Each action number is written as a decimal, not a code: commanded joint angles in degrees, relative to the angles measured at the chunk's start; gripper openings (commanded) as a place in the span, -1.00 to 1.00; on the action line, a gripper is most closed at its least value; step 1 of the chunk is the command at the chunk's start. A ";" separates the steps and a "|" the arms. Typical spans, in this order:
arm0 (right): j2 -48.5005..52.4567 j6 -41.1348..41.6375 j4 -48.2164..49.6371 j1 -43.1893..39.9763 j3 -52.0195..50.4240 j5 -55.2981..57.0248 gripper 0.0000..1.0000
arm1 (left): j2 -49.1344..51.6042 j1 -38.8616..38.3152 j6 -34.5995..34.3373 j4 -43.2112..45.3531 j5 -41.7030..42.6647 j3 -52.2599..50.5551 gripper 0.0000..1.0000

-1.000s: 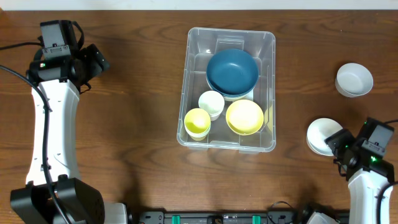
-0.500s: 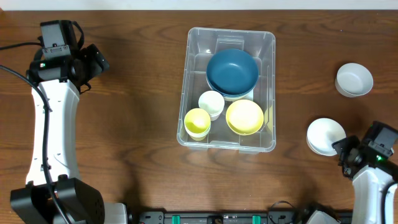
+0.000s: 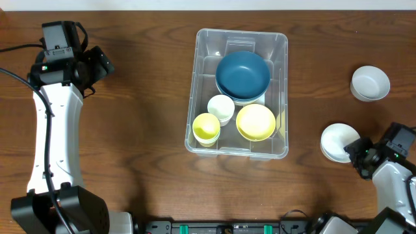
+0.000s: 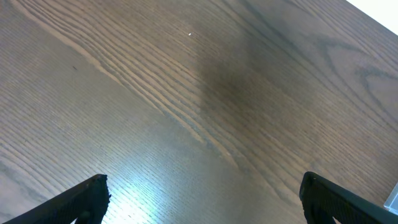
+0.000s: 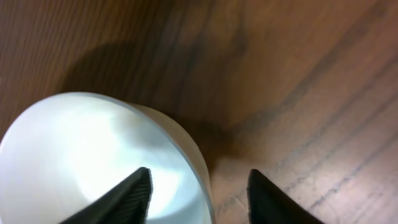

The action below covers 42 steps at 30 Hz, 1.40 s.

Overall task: Pack container
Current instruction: 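Move right gripper to the white bowl at right and grasp its rim, then carry white bowl with right gripper and place it onto yellow bowl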

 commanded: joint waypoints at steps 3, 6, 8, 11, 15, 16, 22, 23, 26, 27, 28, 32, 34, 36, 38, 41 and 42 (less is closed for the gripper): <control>1.07 -0.92 0.35 -0.37 -0.13 -0.92 -0.17 | -0.46 0.20 0.11 -0.11 -0.70 0.48 0.96; 1.11 -0.92 0.39 -0.37 -0.13 -0.92 -0.11 | -0.46 0.20 0.11 -0.11 -0.70 0.48 0.96; 1.11 -0.90 0.37 -0.37 -0.13 -0.94 -0.18 | -0.46 0.20 0.11 -0.11 -0.70 0.50 0.96; 1.11 -0.90 0.57 -0.37 -0.13 -2.01 -0.57 | -0.46 0.20 0.11 -0.11 -0.70 0.48 0.96; 1.11 -1.01 0.76 -0.37 -0.13 -2.62 -0.71 | -0.46 0.20 0.11 -0.11 -0.70 0.48 0.96; 1.11 -1.68 0.85 -0.37 -0.13 -2.73 -0.71 | -0.46 0.20 0.11 -0.11 -0.70 0.48 0.96; 0.59 -8.09 0.33 -0.24 5.05 -8.85 -0.97 | -0.48 0.20 0.11 -0.11 -0.70 0.48 0.96; 0.48 -9.14 -0.61 -0.15 7.02 -8.85 -0.97 | -0.46 0.20 0.11 -0.11 -0.70 0.48 0.96; 0.46 -11.82 -6.34 0.85 16.17 -8.83 -0.98 | -0.46 0.20 0.11 -0.11 -0.70 0.48 0.96; 0.46 -12.17 -9.14 1.31 19.89 -8.81 -0.97 | -0.46 0.20 0.11 -0.11 -0.70 0.48 0.96; 0.46 -12.24 -11.78 1.75 23.28 -8.85 -0.98 | -0.48 0.20 0.11 -0.11 -0.70 0.48 0.96; 0.46 -12.35 -20.94 5.92 37.44 -11.87 -0.98 | -0.46 0.20 0.11 -0.11 -0.70 0.48 0.96; 0.46 -13.29 -24.17 9.79 42.97 -12.50 -0.97 | -0.46 0.20 0.11 -0.11 -0.70 0.48 0.96; 0.46 -14.84 -26.51 15.13 47.19 -12.07 -0.97 | -0.46 0.20 0.11 -0.11 -0.70 0.48 0.96; 0.46 -15.06 -27.65 21.51 49.59 -9.40 -0.97 | -0.46 0.20 0.11 -0.11 -0.70 0.48 0.96; 0.57 -15.06 -27.96 32.28 50.34 -3.37 -0.97 | -0.48 0.20 0.11 -0.11 -0.70 0.48 0.96; 1.01 -15.08 -28.00 36.00 50.34 -1.14 -0.98 | -0.46 0.20 0.11 -0.11 -0.70 0.48 0.96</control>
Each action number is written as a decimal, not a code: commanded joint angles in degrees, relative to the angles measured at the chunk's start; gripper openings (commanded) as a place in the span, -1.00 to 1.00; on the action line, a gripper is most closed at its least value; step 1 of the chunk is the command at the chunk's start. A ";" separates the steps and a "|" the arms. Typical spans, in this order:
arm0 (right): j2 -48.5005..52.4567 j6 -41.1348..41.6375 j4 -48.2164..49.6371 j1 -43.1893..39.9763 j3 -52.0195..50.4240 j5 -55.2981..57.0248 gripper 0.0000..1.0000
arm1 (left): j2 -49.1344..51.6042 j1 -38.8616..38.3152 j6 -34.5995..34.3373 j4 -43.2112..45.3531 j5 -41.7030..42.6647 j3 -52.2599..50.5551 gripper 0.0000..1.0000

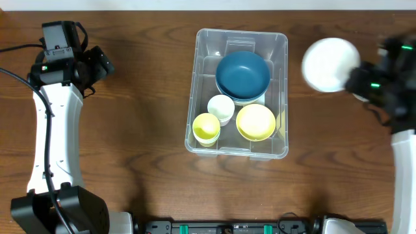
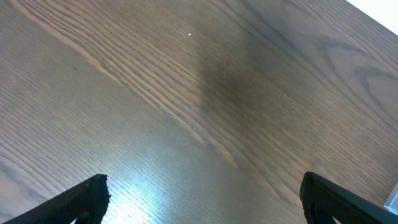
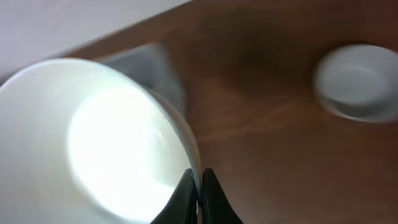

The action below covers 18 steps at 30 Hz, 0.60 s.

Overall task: Pack container
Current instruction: 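Carry white bowl with right gripper and place it onto yellow bowl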

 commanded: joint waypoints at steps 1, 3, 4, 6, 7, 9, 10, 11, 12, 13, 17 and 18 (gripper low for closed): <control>0.61 -1.49 -0.63 10.82 0.76 7.85 -0.98 | -0.46 0.20 0.11 -0.11 -0.70 0.48 0.96; 2.27 -1.49 -0.61 17.09 0.76 11.61 -0.97 | -0.46 0.20 0.11 -0.11 -0.70 0.48 0.96; 3.23 -1.49 -0.61 19.65 0.76 13.27 -0.97 | -0.48 0.20 0.11 -0.11 -0.70 0.48 0.96; 5.77 -1.42 -0.76 24.48 0.76 17.33 -0.98 | -0.46 0.20 0.11 -0.11 -0.70 0.48 0.96; 7.19 -1.22 -0.85 26.29 0.76 19.37 -0.97 | -0.48 0.20 0.11 -0.11 -0.70 0.48 0.96; 9.66 -0.59 -1.05 28.46 0.76 22.29 -0.97 | -0.46 0.20 0.13 -0.11 -0.70 0.50 0.96; 11.08 0.37 -1.31 29.14 0.76 23.61 -0.98 | -0.46 0.20 0.11 -0.11 -0.70 0.48 0.96; 12.26 0.94 -1.66 29.38 0.76 23.89 -0.97 | -0.46 0.20 0.11 -0.11 -0.70 0.48 0.96; 13.31 1.29 -2.03 29.46 0.76 23.82 -0.98 | -0.46 0.20 0.11 -0.11 -0.70 0.48 0.96; 14.47 1.97 -2.67 29.46 0.74 23.74 -0.97 | -0.46 0.20 0.11 -0.11 -0.70 0.48 0.96; 17.94 2.43 -5.14 29.42 0.74 22.86 -0.97 | -0.46 0.20 0.11 -0.11 -0.70 0.50 0.96; 18.60 2.40 -5.42 29.42 0.74 22.64 -0.97 | -0.46 0.20 0.11 -0.11 -0.70 0.48 0.96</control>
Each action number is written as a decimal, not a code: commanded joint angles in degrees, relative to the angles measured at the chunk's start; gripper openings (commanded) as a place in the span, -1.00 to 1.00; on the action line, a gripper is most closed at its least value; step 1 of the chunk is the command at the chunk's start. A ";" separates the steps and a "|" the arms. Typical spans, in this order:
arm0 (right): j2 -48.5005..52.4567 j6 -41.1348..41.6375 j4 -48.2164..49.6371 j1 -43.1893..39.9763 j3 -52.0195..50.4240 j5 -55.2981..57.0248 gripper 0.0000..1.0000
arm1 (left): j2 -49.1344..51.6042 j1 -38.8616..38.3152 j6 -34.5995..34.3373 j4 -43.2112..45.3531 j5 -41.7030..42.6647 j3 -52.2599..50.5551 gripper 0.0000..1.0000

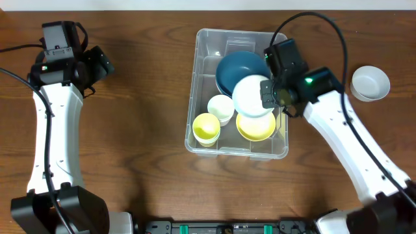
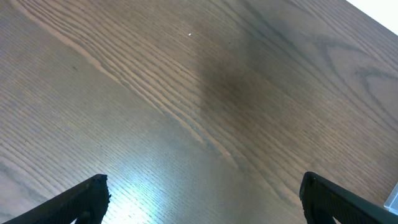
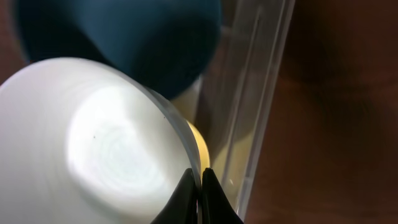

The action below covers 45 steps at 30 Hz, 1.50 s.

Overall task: Pack container
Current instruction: 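Carry white bowl with right gripper and place it onto yellow bowl, then move right gripper to the light blue bowl and grasp its rim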

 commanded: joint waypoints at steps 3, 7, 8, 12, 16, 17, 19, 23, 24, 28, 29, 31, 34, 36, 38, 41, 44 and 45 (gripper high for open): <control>2.25 1.49 -0.96 0.28 0.66 0.55 -0.97 | -0.46 0.20 0.11 -0.13 -0.70 0.48 0.96; 2.51 1.49 -1.77 0.31 0.63 -0.22 -0.97 | -0.46 0.20 0.11 -0.13 -0.70 0.48 0.96; 2.51 1.46 -1.97 0.31 0.66 -0.20 -0.97 | -0.46 0.20 0.11 -0.13 -0.70 0.48 0.96; 2.51 1.46 -3.52 0.31 0.63 -0.22 -0.97 | -0.46 0.20 0.11 -0.13 -0.70 0.48 0.95; 2.51 1.49 -4.61 0.31 0.63 -0.22 -0.47 | -0.46 0.20 0.13 -0.13 -0.70 0.48 0.96; 2.51 1.46 -4.61 0.31 0.63 -0.20 -0.28 | -0.46 0.20 0.11 -0.13 -0.70 0.48 0.96; 2.51 1.38 -4.39 0.31 0.63 -0.20 -0.15 | -0.46 0.20 0.11 -0.13 -0.70 0.48 0.96; 2.36 1.01 -3.45 0.00 0.68 -0.02 -0.15 | -0.46 0.20 0.11 -0.13 -0.70 0.48 0.96; 2.05 1.05 -3.26 -0.44 0.72 0.52 -0.15 | -0.46 0.20 0.11 -0.13 -0.70 0.50 0.96; 0.13 2.45 -2.78 -4.61 0.76 0.92 -0.14 | -0.46 0.20 0.11 -0.13 -0.70 0.48 0.96; -0.57 3.15 -2.67 -6.54 0.76 0.85 -0.14 | -0.46 0.20 0.13 -0.13 -0.70 0.50 0.96; -1.95 4.44 -2.21 -11.28 0.76 -0.13 -0.14 | -0.46 0.20 0.11 -0.13 -0.70 0.48 0.96; -3.17 4.72 -0.98 -19.34 0.76 -4.11 -0.10 | -0.46 0.20 0.11 -0.13 -0.70 0.48 0.96; -3.28 4.74 0.37 -25.35 0.76 -7.23 -0.08 | -0.46 0.20 0.11 -0.13 -0.70 0.48 0.96; -3.13 4.79 2.36 -31.80 0.68 -10.27 -0.05 | -0.46 0.20 0.11 -0.13 -0.70 0.48 0.96; -2.86 7.02 4.66 -40.70 0.33 -11.61 0.04 | -0.46 0.20 0.11 -0.13 -0.70 0.48 0.96; -2.60 9.14 6.49 -47.91 -0.87 -11.61 0.23 | -0.46 0.20 0.11 -0.13 -0.70 0.48 0.96; -2.60 9.77 7.17 -49.88 -1.53 -11.61 0.27 | -0.46 0.20 0.11 -0.13 -0.70 0.48 0.96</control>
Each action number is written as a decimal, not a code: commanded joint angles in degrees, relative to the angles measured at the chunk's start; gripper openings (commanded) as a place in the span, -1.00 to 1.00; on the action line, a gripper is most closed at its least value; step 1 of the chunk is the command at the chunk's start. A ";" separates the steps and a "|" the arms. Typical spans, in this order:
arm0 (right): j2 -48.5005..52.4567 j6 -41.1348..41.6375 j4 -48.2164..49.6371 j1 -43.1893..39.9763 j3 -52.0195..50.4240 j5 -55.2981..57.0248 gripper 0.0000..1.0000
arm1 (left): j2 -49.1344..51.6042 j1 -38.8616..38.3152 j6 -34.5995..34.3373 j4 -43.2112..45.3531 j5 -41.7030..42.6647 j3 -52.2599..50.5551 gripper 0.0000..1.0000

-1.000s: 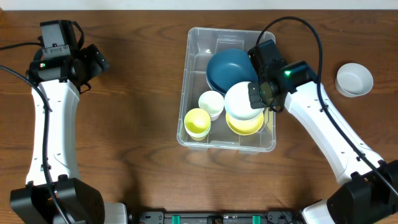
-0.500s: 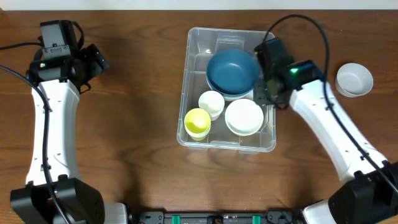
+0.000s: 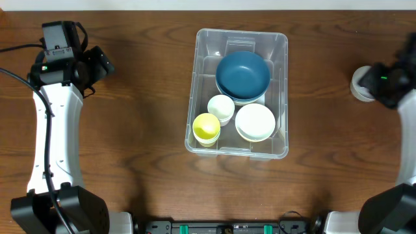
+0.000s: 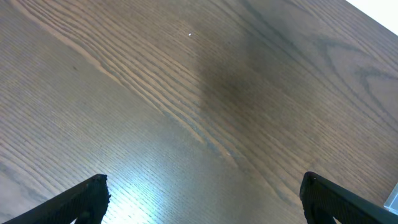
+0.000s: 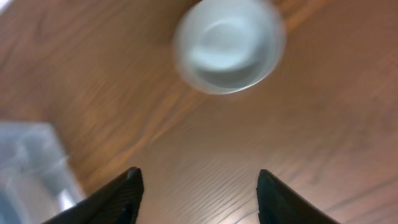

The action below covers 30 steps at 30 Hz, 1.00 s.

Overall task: Pack container
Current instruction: 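Move right gripper to the light blue bowl and grasp its rim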

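Note:
A clear plastic container [image 3: 201,49] stands mid-table. Inside it are a blue bowl [image 3: 242,75], a small white cup [image 3: 221,107], a yellow cup [image 3: 207,127] and a white bowl [image 3: 255,122] sitting on a yellow bowl. Another white bowl [image 3: 359,83] [image 5: 229,45] rests on the table at the far right, partly covered by my right arm. My right gripper [image 5: 199,199] hangs open above bare wood just short of that bowl. Over bare wood at the far left, my left gripper [image 4: 202,199] is open and holds nothing.
The container's corner [image 5: 31,168] shows at the left of the right wrist view. Bare dark wood table [image 3: 130,130] lies between the left arm and the container.
The white bowl now sits in the container on the yellow bowl. My right gripper has let it go, opened, and moved to the far right by the other white bowl.
My right gripper stood open around a white bowl at the table's near right. It was then shut on the bowl, raised at the far right, then over the container. Now the bowl lies in the container and the gripper is open at the right. The left arm stayed still.

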 commanded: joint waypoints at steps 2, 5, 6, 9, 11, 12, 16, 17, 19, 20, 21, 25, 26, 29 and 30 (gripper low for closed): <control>-0.46 4.33 2.32 -8.94 -3.34 -2.25 0.36 | -0.48 0.20 0.11 -0.13 -0.70 0.48 0.96; -0.46 6.05 5.79 -13.29 -7.30 -6.27 0.61 | -0.46 0.20 0.13 -0.13 -0.70 0.48 0.96; -0.44 6.08 7.48 -14.32 -8.87 -7.52 0.62 | -0.46 0.20 0.11 -0.13 -0.70 0.48 0.96; -0.42 7.74 14.69 -16.57 -15.15 -8.66 0.80 | -0.46 0.20 0.11 -0.13 -0.70 0.48 0.96; -0.42 7.98 20.87 -17.16 -19.58 -9.09 0.84 | -0.48 0.20 0.11 -0.13 -0.70 0.50 0.96; -0.42 7.89 24.74 -17.22 -21.86 -9.77 0.86 | -0.46 0.20 0.11 -0.13 -0.70 0.50 0.96; -0.35 7.32 35.58 -17.16 -28.11 -10.14 0.81 | -0.46 0.20 0.11 -0.13 -0.70 0.48 0.96; -0.24 7.30 37.07 -17.16 -28.85 -10.16 0.81 | -0.46 0.20 0.11 -0.13 -0.70 0.48 0.96; 0.26 6.86 39.39 -17.14 -29.68 -10.67 0.78 | -0.46 0.20 0.11 -0.13 -0.70 0.48 0.96; 0.66 6.38 40.11 -17.14 -29.73 -11.13 0.75 | -0.46 0.20 0.11 -0.13 -0.70 0.48 0.96; 1.01 6.32 40.54 -17.07 -29.73 -11.39 0.73 | -0.46 0.20 0.11 -0.13 -0.70 0.48 0.96; 2.91 6.27 42.07 -16.31 -29.73 -11.41 0.64 | -0.46 0.20 0.11 -0.13 -0.70 0.50 0.96; 3.43 6.36 42.51 -16.09 -29.73 -11.39 0.62 | -0.48 0.20 0.13 -0.13 -0.70 0.48 0.96; 4.92 7.58 43.58 -15.91 -29.70 -11.41 0.57 | -0.48 0.20 0.11 -0.13 -0.70 0.48 0.96; 5.46 7.58 44.22 -15.89 -29.70 -11.41 0.57 | -0.46 0.20 0.11 -0.13 -0.70 0.48 0.96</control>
